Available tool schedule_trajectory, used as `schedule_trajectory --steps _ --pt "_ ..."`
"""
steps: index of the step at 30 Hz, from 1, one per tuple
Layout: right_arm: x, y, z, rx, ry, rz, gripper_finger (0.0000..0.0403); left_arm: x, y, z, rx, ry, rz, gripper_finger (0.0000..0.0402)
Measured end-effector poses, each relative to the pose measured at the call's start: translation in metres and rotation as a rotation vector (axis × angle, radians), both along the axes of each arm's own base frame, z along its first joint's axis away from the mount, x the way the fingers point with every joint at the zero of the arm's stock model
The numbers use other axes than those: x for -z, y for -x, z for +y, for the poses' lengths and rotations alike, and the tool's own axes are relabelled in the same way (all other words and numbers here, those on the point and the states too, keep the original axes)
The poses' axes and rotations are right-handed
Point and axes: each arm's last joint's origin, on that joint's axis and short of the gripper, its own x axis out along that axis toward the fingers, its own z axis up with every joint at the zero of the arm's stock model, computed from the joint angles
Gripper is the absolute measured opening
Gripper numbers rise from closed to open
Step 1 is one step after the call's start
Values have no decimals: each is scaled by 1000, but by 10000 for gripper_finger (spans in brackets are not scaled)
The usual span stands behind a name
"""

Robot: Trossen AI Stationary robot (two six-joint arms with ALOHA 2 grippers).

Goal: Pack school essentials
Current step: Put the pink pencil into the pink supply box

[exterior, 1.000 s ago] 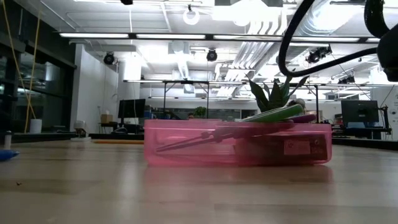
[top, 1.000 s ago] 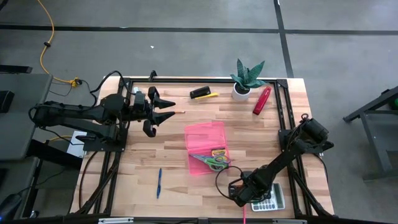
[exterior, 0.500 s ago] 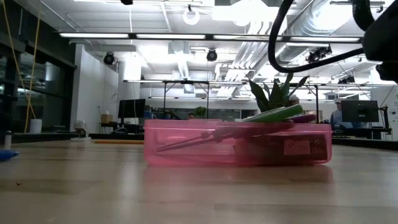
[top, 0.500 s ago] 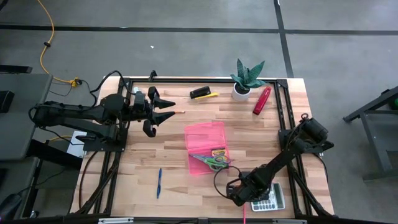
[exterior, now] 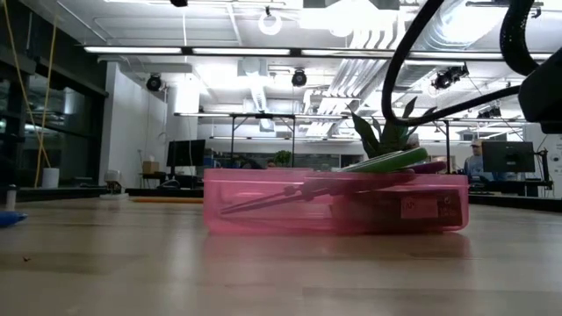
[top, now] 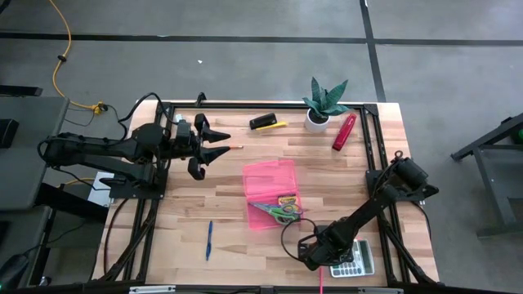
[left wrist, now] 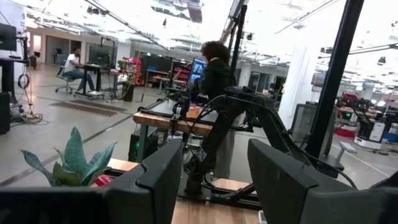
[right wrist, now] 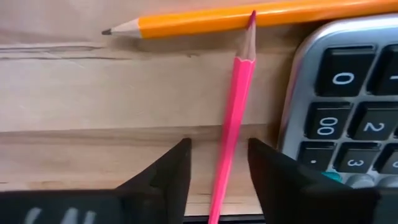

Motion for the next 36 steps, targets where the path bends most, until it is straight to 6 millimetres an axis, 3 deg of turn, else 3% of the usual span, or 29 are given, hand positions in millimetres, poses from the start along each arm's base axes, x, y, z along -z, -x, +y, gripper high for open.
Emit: schedule_trajectory --steps 9,14,22,27,36 --pt "1 0 0 -40 4 -11 18 0 0 0 -15 -7 2 172" --pt "-8 1 -4 -69 49 -77 13 0 0 1 -22 -22 5 172" --pt "-83 8 -22 -253 114 -470 3 -1 2 0 -22 -22 -2 172" --pt "-128 10 -55 -347 317 -725 2 -4 5 -1 14 11 -22 172" --pt "-176 -7 -149 -662 783 -915 1 -11 14 -6 190 118 -73 172"
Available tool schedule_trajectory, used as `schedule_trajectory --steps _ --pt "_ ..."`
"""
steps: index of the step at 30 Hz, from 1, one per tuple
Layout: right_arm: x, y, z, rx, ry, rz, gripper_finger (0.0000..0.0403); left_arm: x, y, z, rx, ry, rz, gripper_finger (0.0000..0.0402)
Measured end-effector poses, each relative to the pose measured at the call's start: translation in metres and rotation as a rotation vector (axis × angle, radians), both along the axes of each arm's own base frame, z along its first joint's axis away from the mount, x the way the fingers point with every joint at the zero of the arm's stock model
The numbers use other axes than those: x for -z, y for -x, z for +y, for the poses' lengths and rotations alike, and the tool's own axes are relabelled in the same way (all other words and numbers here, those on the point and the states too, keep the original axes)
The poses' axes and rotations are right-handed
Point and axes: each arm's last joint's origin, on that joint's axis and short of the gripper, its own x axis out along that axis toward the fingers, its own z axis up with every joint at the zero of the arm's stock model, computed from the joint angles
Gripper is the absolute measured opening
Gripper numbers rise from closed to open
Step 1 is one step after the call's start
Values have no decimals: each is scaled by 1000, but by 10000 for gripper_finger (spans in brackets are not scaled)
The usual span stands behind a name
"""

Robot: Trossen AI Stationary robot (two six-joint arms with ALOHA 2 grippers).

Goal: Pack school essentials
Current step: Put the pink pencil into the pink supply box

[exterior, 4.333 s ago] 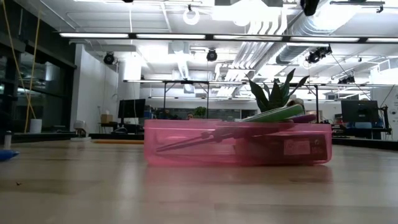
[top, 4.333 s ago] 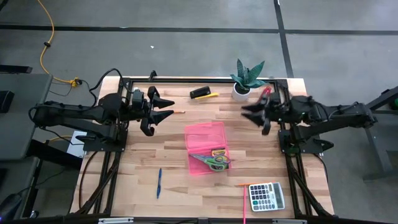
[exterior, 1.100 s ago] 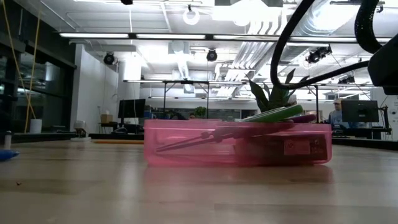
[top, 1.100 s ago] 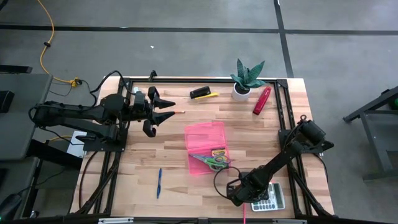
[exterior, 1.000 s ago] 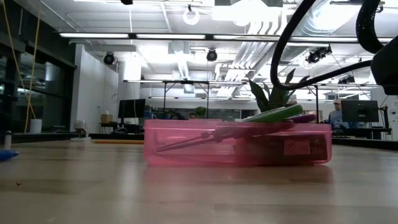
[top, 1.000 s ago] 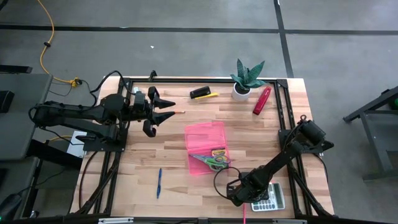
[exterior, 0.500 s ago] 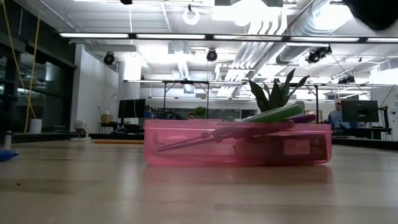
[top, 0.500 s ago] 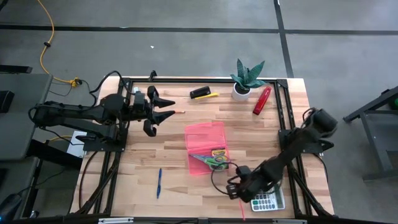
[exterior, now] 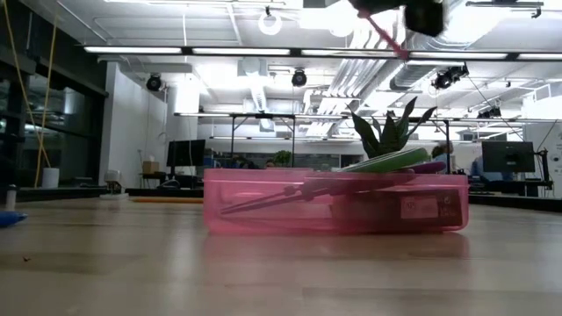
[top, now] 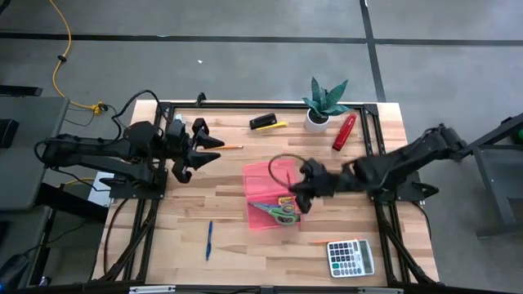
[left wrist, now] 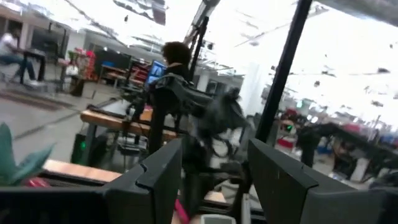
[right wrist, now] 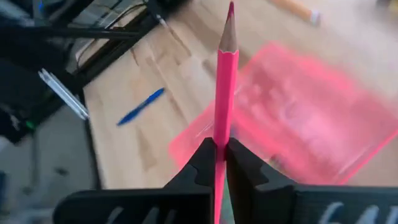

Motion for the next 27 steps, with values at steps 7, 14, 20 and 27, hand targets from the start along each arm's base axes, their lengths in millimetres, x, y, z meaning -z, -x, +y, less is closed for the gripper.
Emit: schedule_trajectory --steps 7,14,20,27 --pt "-15 13 -58 -251 191 -112 1 -1 2 2 -68 94 -15 172" --pt "5 41 -91 -346 182 -399 0 -1 2 6 -189 72 -14 172" --pt "0 47 -97 -384 301 -434 0 3 2 8 -282 2 39 172" --pt "-6 38 -95 -418 348 -434 0 10 1 8 -280 -10 109 172"
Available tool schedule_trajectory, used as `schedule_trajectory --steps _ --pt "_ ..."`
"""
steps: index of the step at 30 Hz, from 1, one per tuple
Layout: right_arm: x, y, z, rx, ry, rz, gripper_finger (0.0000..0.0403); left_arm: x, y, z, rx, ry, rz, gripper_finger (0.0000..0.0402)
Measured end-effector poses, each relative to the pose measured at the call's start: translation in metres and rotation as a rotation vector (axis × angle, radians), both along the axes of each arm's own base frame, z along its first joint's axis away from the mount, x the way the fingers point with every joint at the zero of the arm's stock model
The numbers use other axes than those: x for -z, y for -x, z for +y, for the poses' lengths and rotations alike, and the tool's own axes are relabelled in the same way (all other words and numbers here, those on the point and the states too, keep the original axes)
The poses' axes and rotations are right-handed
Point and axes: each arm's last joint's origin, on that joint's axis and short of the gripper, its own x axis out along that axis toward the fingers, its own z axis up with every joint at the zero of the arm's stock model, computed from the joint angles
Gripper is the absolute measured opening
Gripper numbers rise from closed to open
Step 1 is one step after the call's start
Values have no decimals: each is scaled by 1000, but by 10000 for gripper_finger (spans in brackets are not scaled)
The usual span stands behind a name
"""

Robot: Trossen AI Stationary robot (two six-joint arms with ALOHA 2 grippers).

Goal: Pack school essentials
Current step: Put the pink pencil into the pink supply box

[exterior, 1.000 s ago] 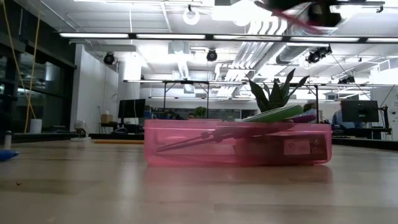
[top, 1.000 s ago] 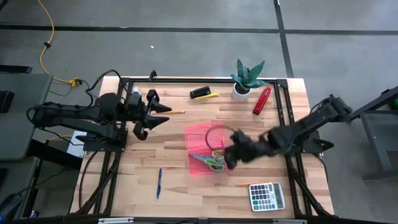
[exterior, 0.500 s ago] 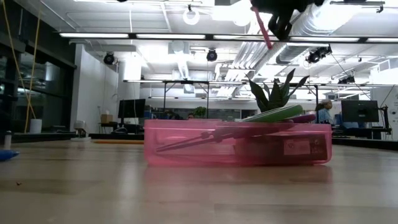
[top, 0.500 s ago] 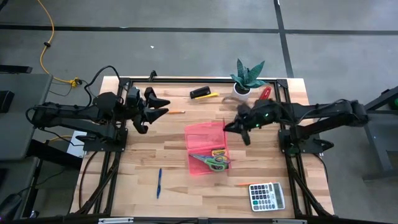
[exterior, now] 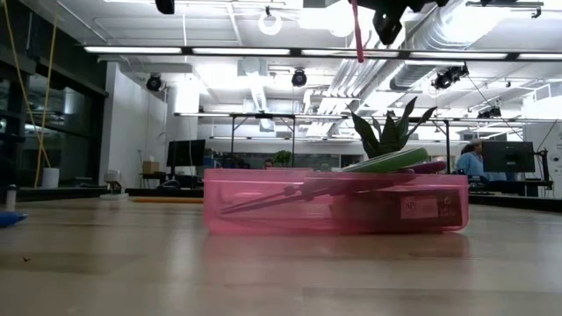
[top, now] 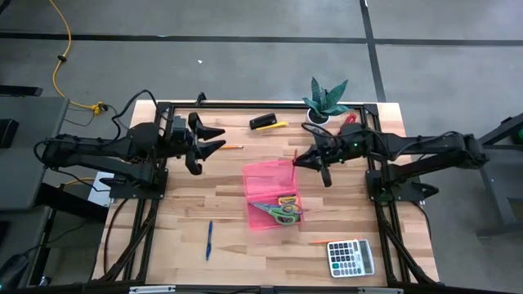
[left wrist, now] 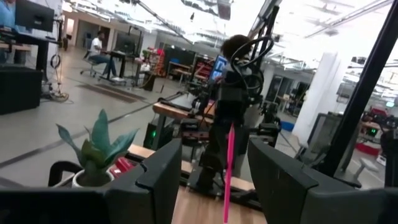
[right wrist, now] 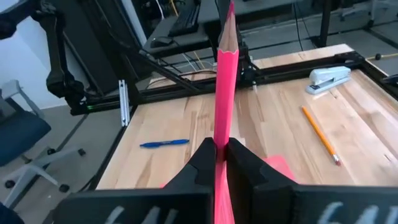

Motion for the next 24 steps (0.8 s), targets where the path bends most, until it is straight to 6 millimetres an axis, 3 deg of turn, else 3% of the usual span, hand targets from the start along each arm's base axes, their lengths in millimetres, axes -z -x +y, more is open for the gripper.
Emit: schedule_trajectory --steps 8,14,20,24 --pt "-2 -19 0 -8 11 71 0 1 0 0 1 0 9 172" --pt "-5 -62 8 -68 70 328 0 5 -1 0 -7 5 46 172" --pt "20 -105 24 -197 106 644 0 6 0 1 -31 9 56 172" --pt "44 -129 34 -265 134 744 0 6 0 1 -35 10 57 172"
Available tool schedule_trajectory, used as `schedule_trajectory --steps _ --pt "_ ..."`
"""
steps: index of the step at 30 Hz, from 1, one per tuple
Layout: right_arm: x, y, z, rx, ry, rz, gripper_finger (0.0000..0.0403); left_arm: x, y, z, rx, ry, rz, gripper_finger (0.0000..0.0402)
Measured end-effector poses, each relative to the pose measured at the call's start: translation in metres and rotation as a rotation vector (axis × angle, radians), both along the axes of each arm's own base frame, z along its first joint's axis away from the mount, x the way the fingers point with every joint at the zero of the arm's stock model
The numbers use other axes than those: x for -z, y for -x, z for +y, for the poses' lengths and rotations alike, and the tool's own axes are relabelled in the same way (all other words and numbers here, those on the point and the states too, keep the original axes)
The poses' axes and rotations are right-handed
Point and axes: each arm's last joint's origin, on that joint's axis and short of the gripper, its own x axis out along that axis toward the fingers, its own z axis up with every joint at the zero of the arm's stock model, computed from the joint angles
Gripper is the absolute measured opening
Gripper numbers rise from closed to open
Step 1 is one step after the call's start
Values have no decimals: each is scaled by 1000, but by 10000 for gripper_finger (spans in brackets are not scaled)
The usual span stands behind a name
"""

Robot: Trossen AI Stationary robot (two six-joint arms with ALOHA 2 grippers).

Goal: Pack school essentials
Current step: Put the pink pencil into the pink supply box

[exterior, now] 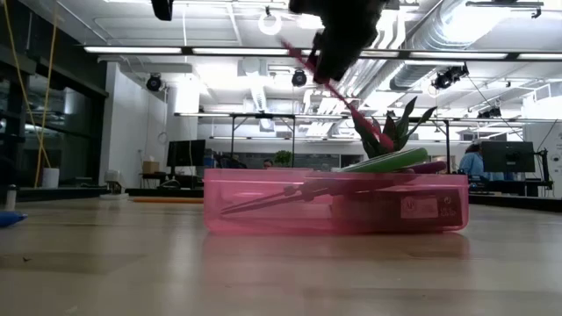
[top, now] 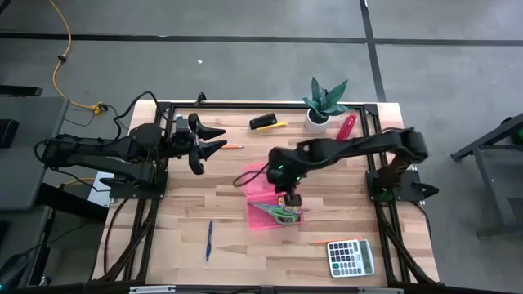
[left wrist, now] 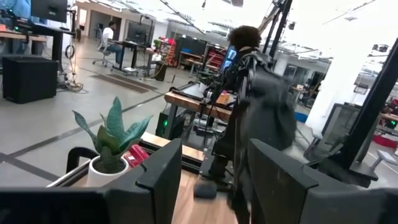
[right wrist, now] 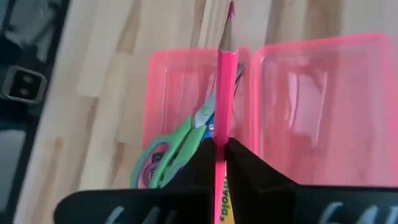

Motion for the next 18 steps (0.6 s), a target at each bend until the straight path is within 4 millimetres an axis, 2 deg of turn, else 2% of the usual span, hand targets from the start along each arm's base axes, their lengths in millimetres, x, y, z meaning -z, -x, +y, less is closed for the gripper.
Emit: schedule_trajectory --steps 4,9,18 --pt "26 -17 5 -20 10 70 0 0 0 0 0 -3 1 172" --pt "49 -24 4 -37 55 141 0 0 0 0 -1 -7 3 172" --pt "54 -23 2 -84 147 154 0 0 0 0 0 -2 1 172"
